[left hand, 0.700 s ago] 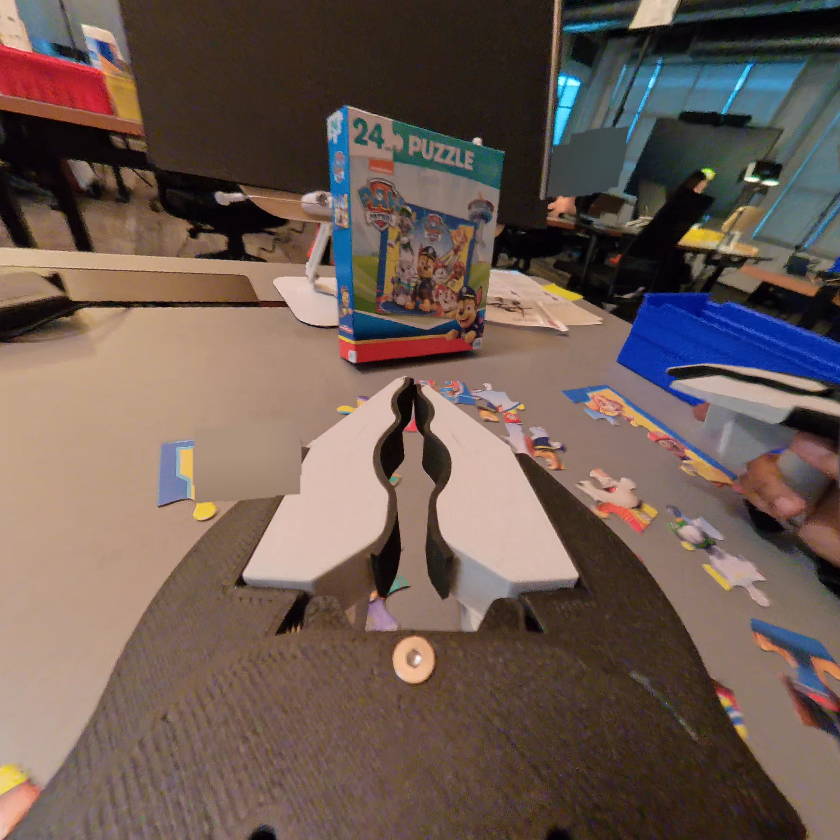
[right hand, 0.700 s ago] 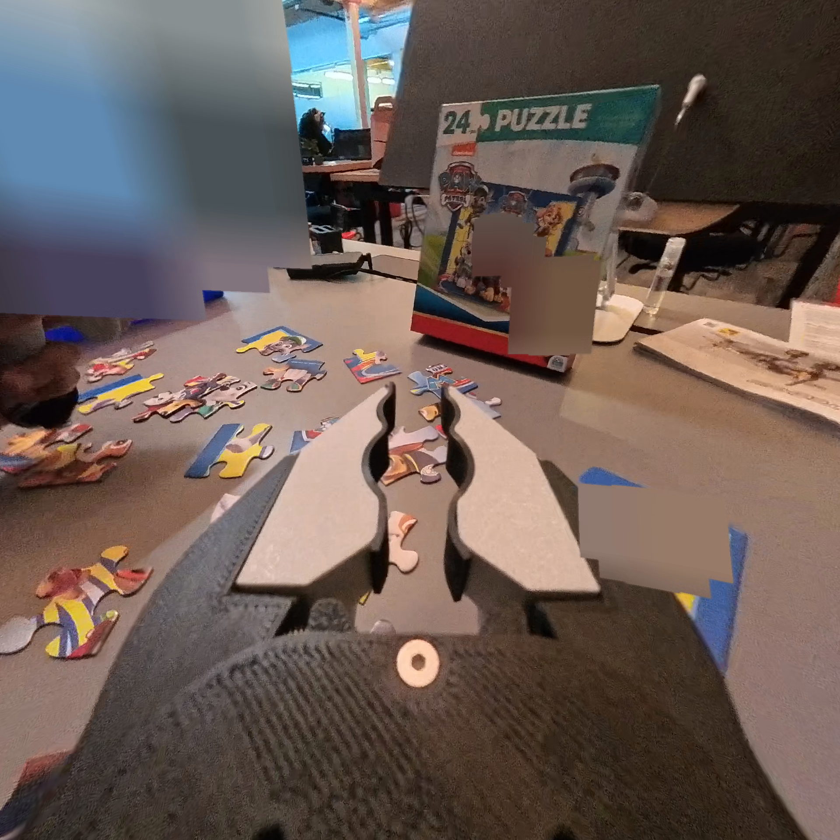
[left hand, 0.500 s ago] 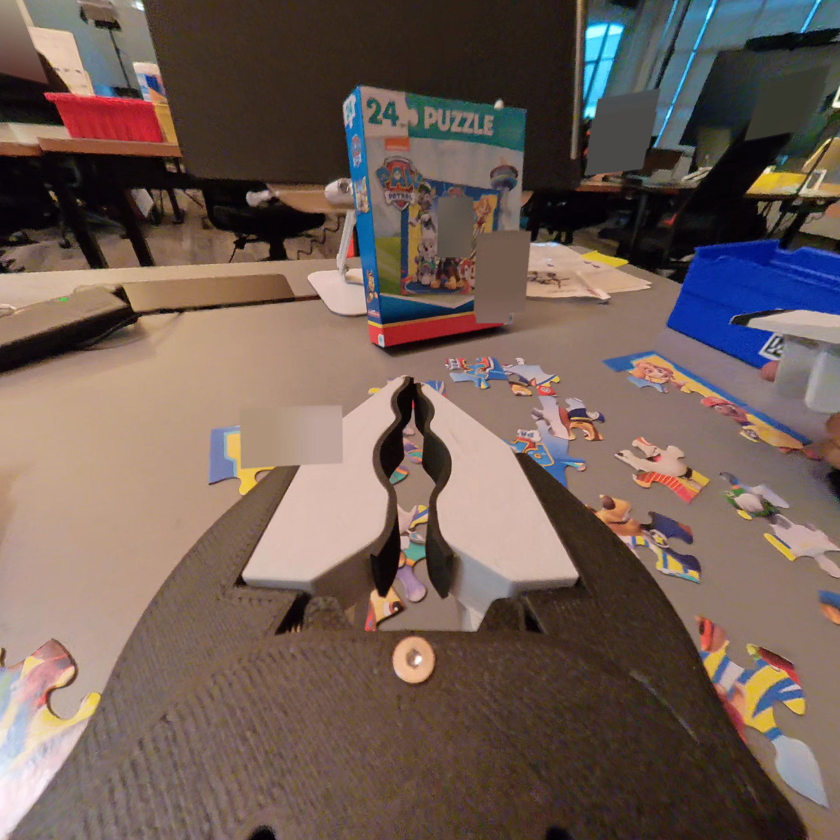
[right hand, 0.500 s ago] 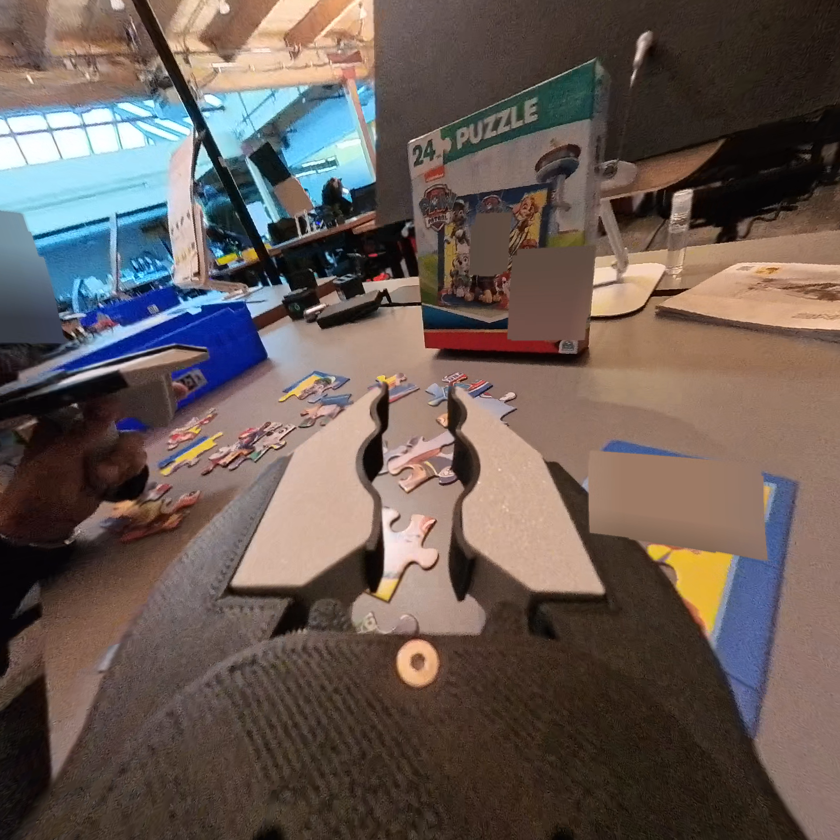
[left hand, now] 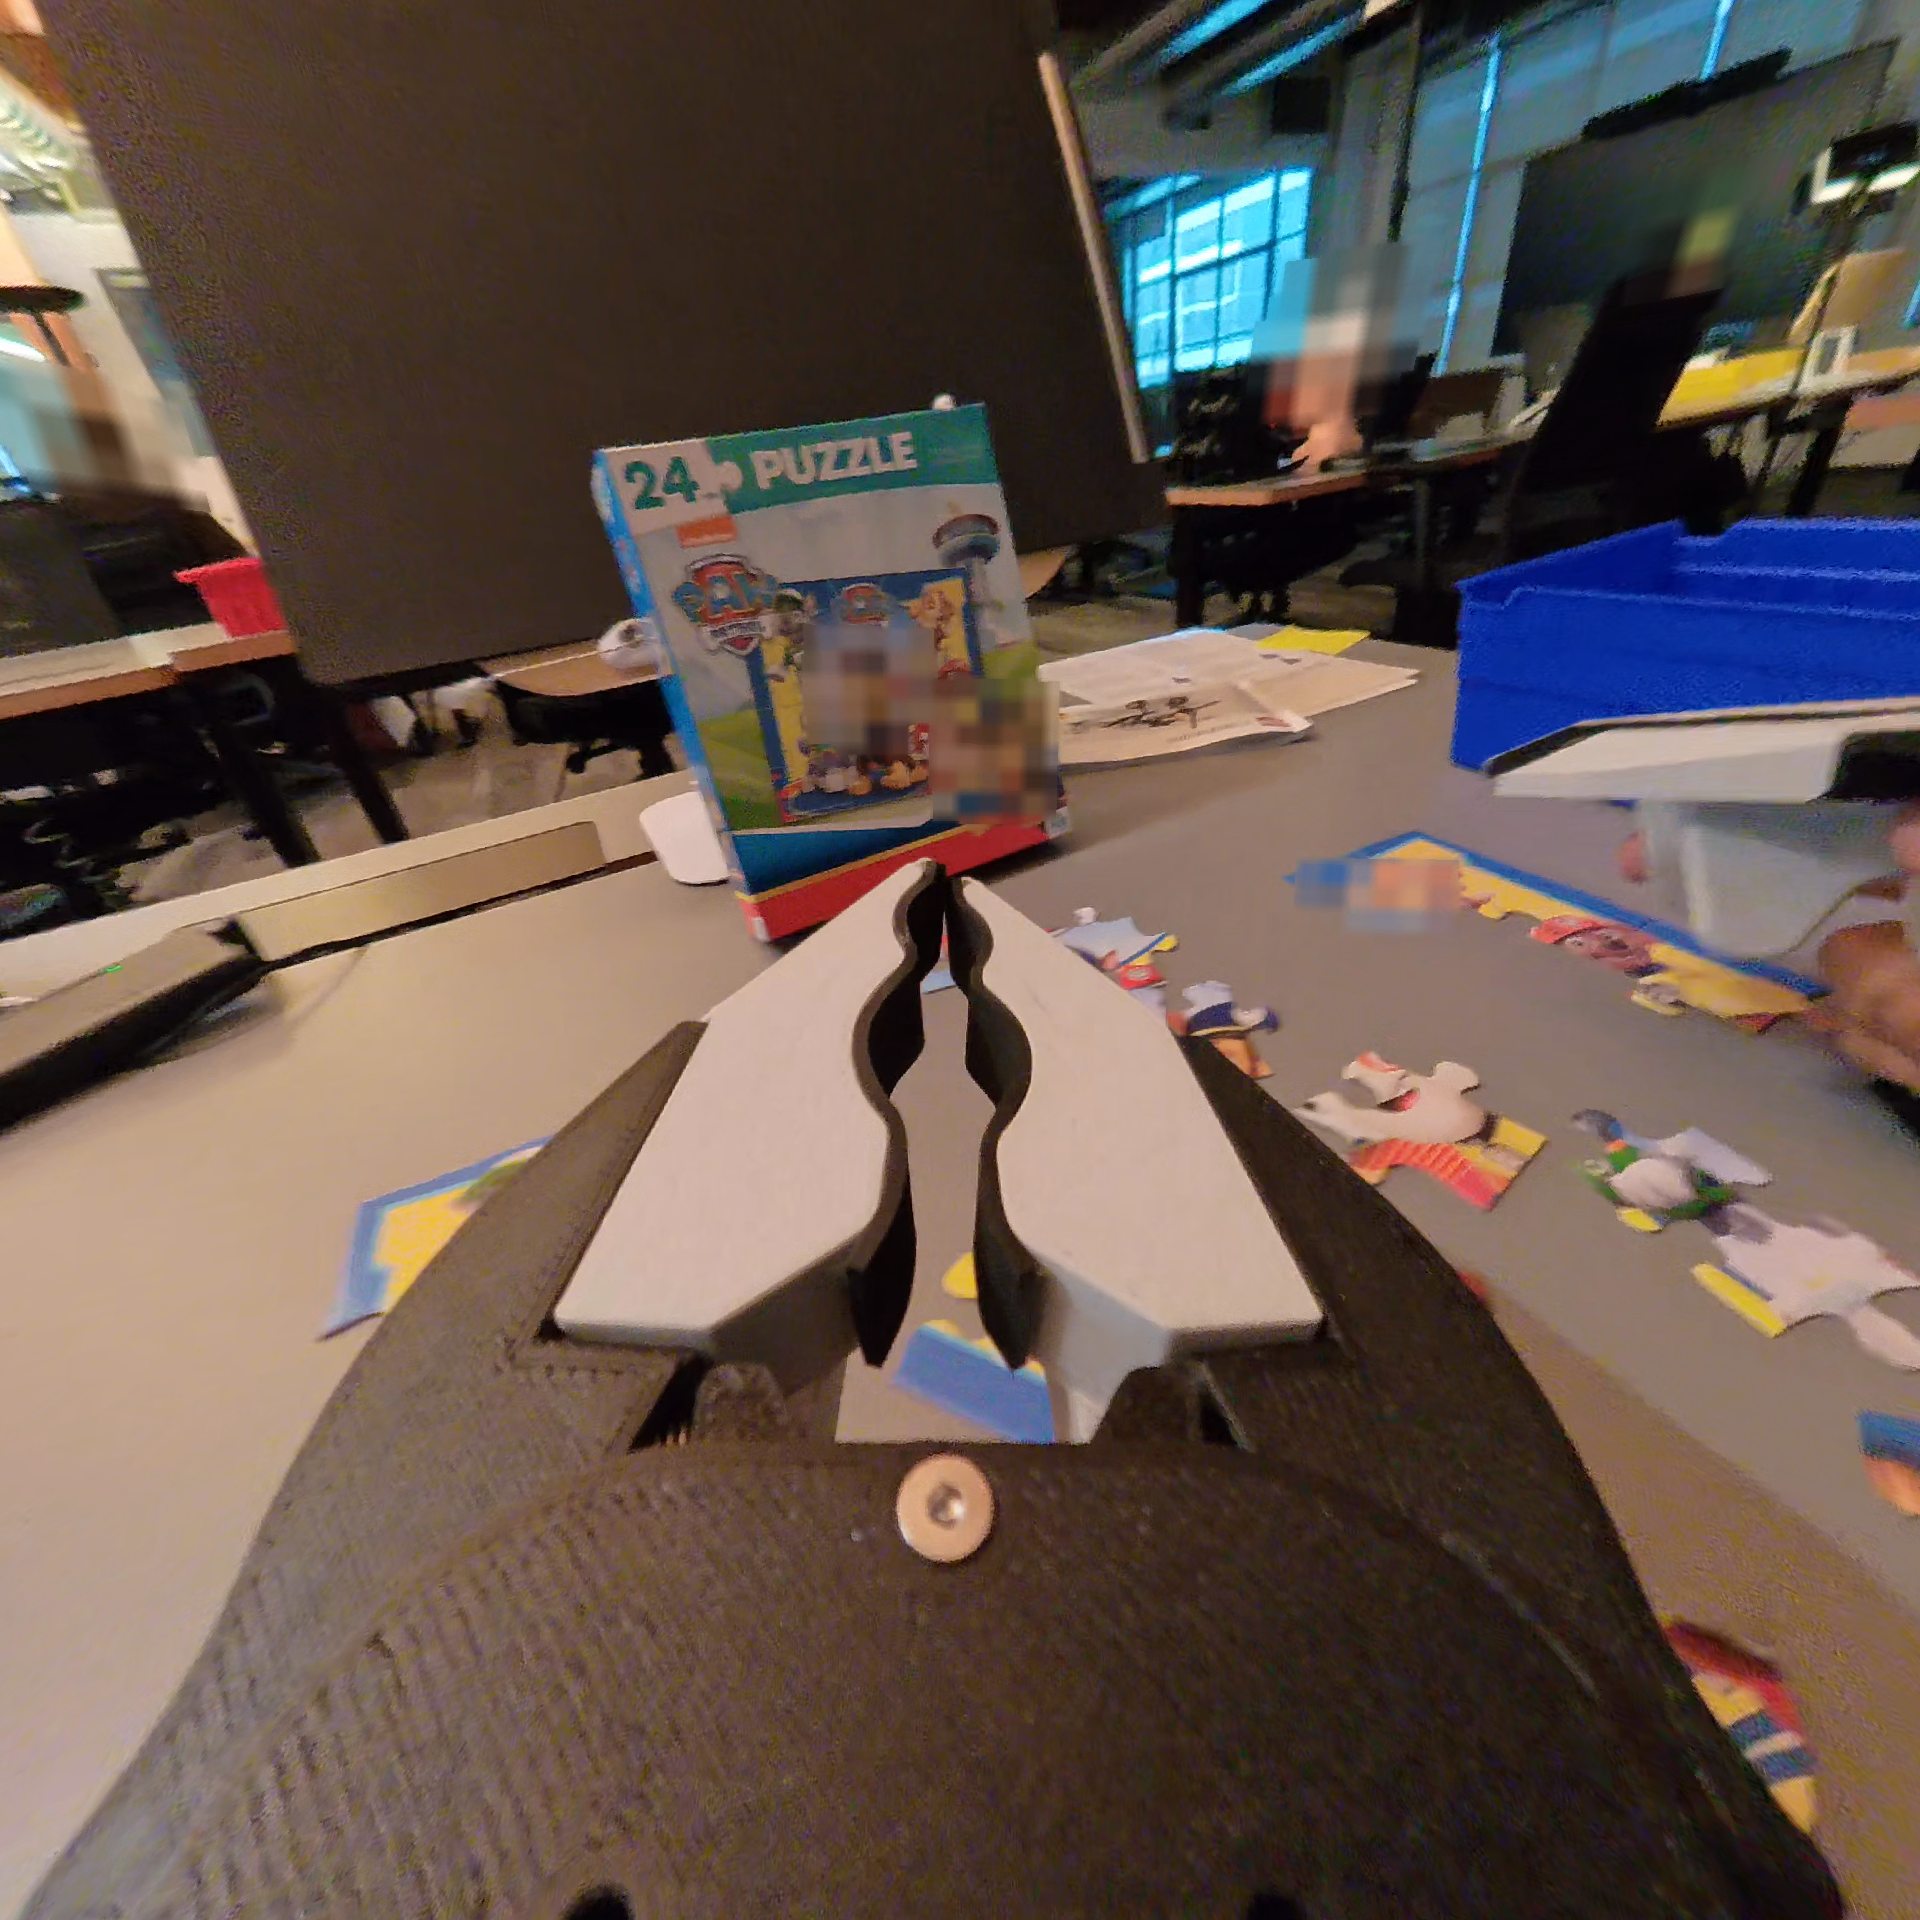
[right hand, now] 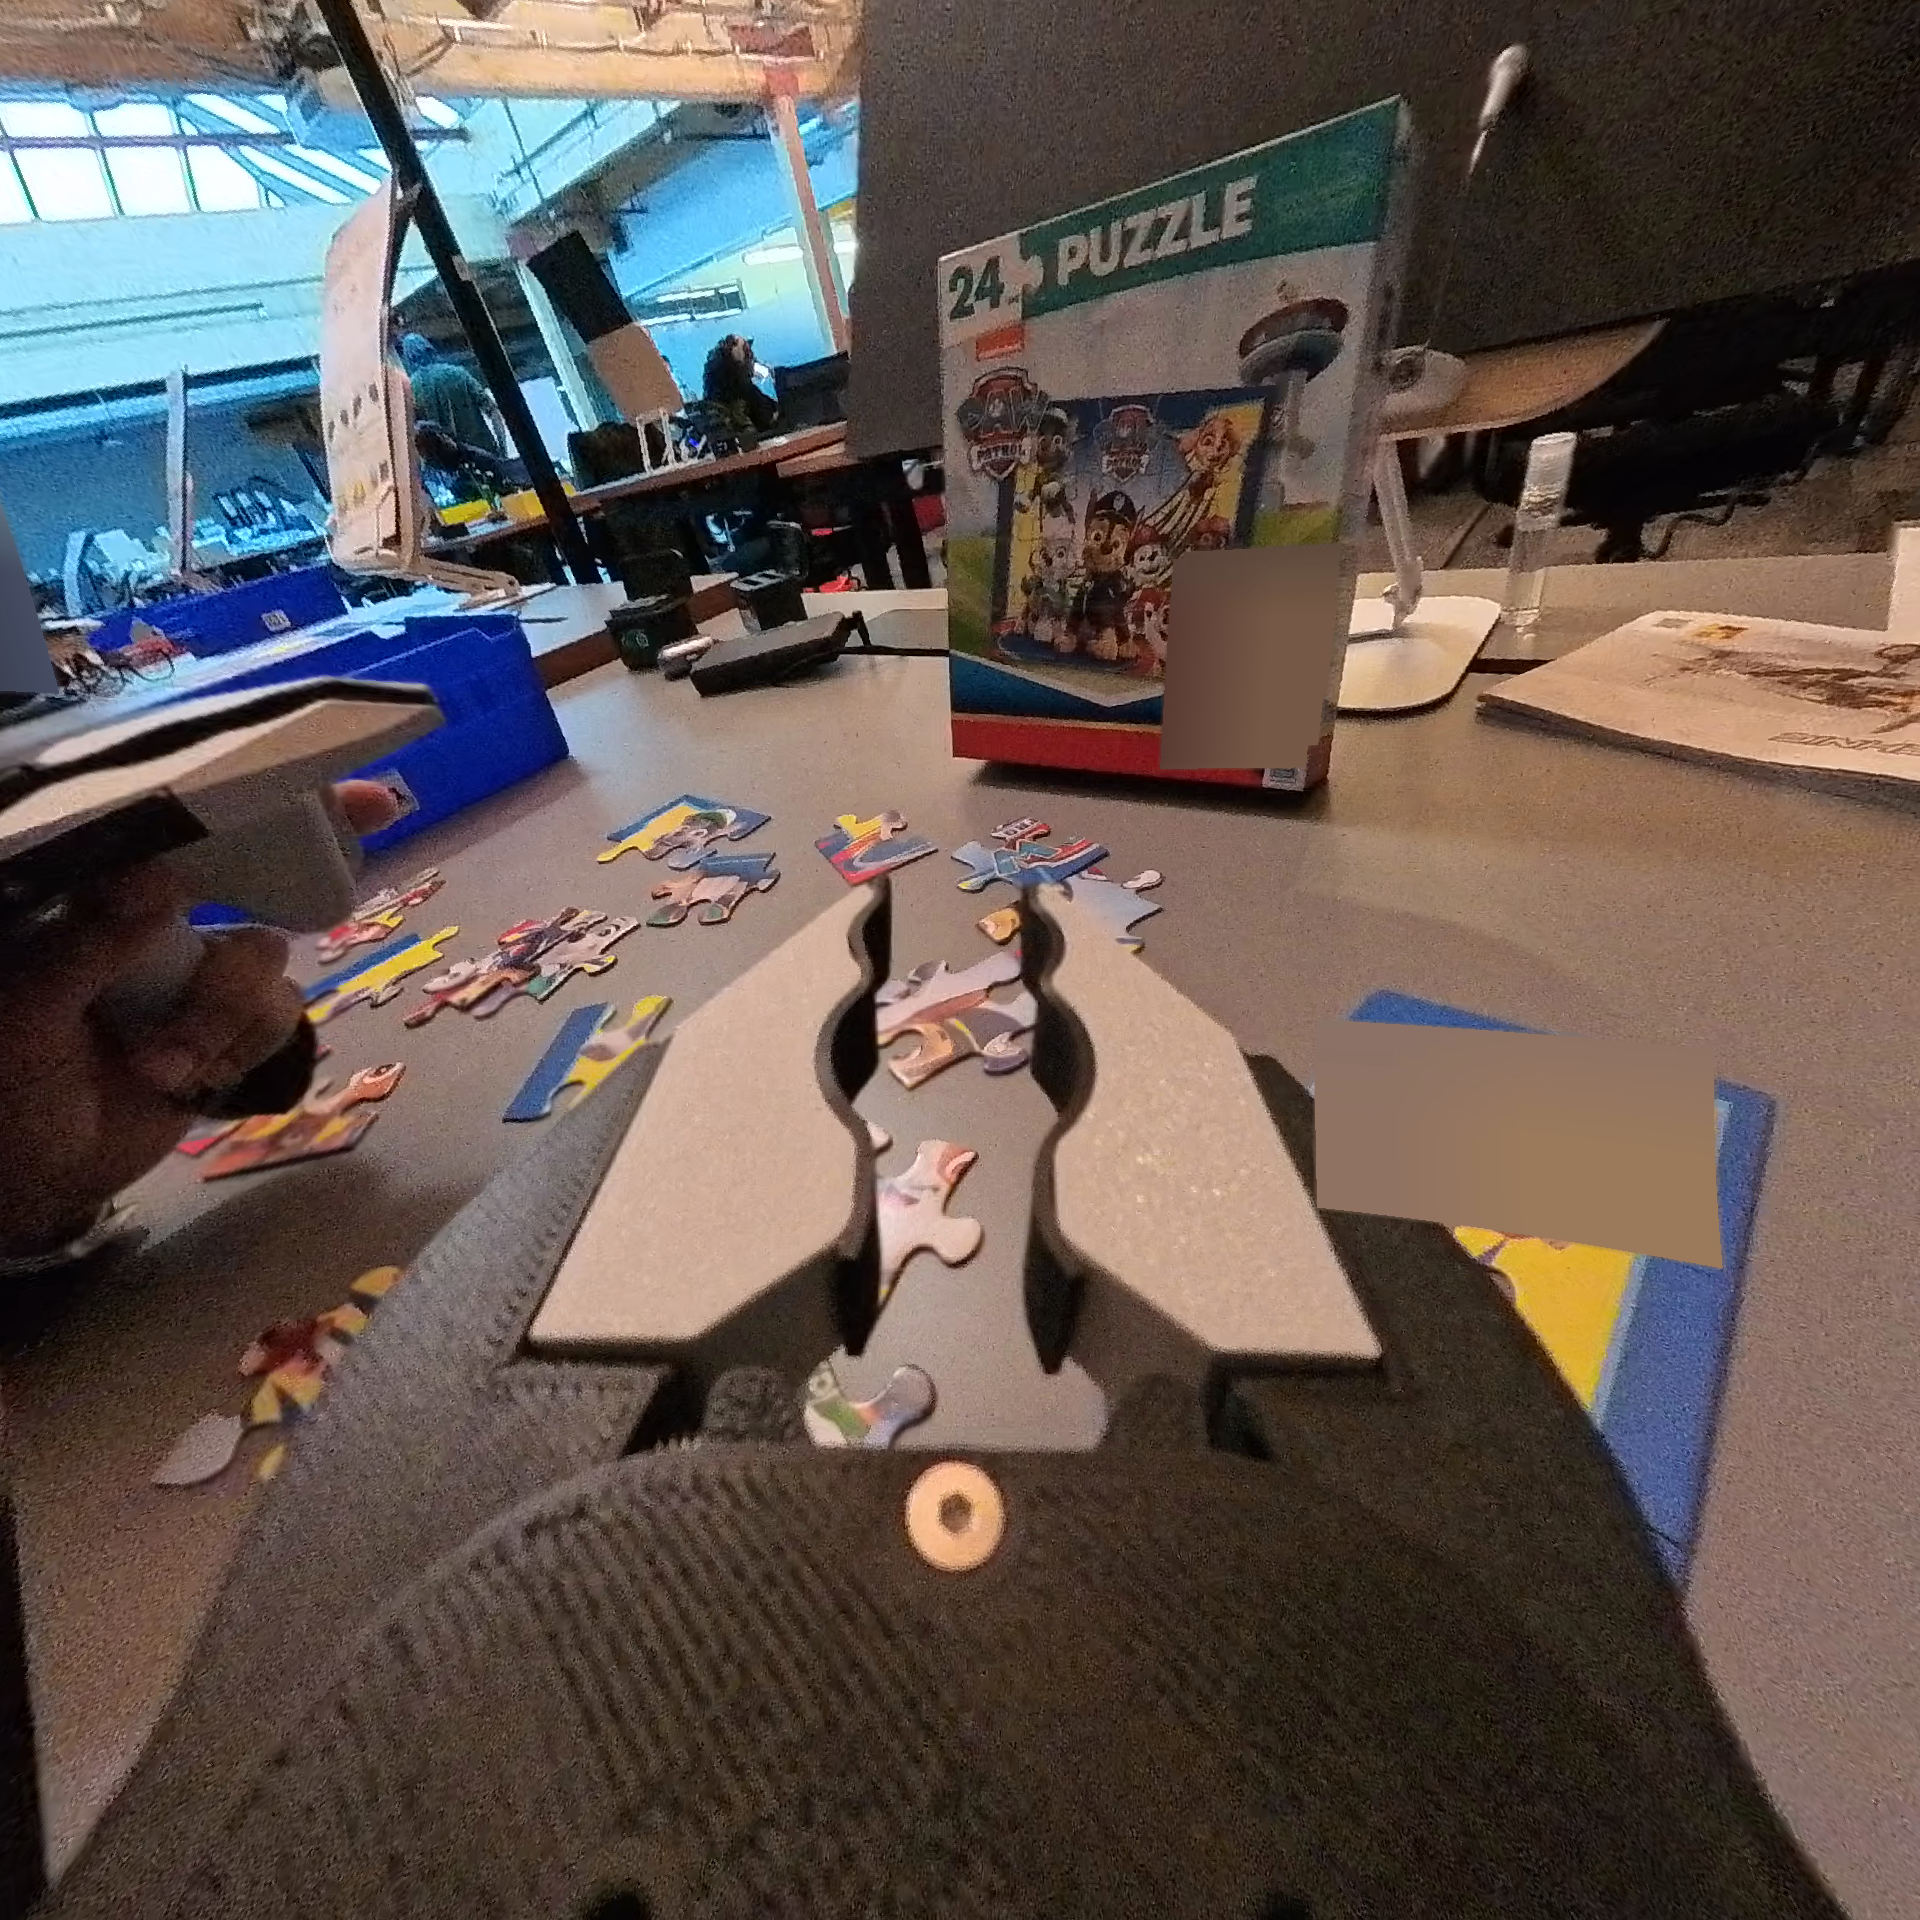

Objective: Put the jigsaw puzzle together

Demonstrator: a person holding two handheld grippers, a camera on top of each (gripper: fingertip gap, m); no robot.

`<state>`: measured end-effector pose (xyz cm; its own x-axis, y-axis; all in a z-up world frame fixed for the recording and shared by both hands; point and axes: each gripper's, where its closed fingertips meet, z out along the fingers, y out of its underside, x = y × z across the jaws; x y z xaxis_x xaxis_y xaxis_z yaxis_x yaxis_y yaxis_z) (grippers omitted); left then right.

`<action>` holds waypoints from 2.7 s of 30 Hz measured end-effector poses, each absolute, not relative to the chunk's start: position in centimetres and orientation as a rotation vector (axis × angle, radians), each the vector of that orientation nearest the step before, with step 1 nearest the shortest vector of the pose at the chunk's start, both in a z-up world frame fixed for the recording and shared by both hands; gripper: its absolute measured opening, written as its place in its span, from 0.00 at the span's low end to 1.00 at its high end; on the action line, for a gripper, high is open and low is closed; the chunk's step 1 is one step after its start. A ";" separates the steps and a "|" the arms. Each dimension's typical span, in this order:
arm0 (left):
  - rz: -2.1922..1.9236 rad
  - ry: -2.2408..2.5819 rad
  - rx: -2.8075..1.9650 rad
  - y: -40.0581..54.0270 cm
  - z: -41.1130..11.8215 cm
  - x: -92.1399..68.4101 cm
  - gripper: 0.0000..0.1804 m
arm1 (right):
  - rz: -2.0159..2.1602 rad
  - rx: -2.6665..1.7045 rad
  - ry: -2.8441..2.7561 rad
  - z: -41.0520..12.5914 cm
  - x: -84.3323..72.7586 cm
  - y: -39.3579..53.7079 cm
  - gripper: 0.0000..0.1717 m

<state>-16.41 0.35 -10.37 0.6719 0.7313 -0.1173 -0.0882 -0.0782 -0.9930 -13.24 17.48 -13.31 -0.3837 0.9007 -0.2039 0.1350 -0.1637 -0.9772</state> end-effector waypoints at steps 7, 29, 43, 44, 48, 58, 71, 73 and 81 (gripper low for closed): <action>0.567 -0.482 -1.546 3.8 -12.3 -14.3 0.00 | 1.458 -1.130 -1.592 -14.2 -13.4 16.1 0.11; 0.496 -0.461 -1.563 4.3 -12.8 -13.8 0.00 | 1.448 -1.001 -1.589 -13.1 -12.5 14.9 0.10; 0.459 -0.491 -1.554 3.9 -12.9 -14.0 0.00 | 1.415 -0.990 -1.614 -13.5 -12.7 14.5 0.10; 0.459 -0.490 -1.553 4.0 -12.9 -14.0 0.00 | 1.416 -0.986 -1.609 -13.4 -12.7 14.6 0.10; 0.454 -0.471 -1.574 4.3 -13.2 -13.8 0.00 | 1.427 -1.003 -1.584 -13.2 -12.7 15.0 0.10; 0.434 -0.471 -1.575 4.5 -13.2 -13.7 0.00 | 1.621 -0.933 -1.514 -11.0 -11.3 14.7 0.12; 0.400 -0.485 -1.563 4.4 -13.2 -13.8 0.00 | 1.653 -0.577 -1.669 -10.5 -8.4 9.7 0.13; 0.398 -0.485 -1.564 4.4 -13.2 -13.8 0.00 | 1.653 -0.593 -1.666 -10.6 -8.5 9.9 0.13; 0.405 -0.498 -1.555 4.3 -13.1 -14.0 0.00 | 0.860 -1.484 -1.586 -17.8 -9.0 26.7 0.28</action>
